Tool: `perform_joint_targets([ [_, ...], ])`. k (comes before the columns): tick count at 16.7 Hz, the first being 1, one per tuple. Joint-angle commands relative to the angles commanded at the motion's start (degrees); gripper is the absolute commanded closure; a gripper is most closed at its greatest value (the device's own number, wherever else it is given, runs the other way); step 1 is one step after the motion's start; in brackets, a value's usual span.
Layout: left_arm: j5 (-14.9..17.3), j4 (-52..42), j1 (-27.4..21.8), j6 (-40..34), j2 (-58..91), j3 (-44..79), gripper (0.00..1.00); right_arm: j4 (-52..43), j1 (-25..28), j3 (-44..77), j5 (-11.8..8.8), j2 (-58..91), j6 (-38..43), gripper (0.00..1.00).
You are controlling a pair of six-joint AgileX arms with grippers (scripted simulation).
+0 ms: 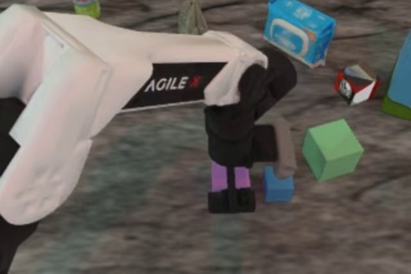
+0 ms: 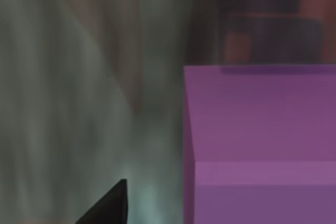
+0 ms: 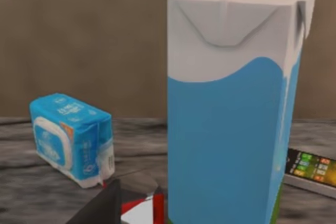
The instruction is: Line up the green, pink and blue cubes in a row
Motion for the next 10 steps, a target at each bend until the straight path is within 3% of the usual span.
perform_joint_targets([
  [4,0.0,-1.0,0.2,0.0,-0.3,0.9,0.00,0.0,0.0,0.0,0.0,0.0,0.0,0.00],
  [10,0.0,-12.6,1.1,-0.1,-3.8,8.5,0.00,0.0,0.0,0.0,0.0,0.0,0.0,0.00],
])
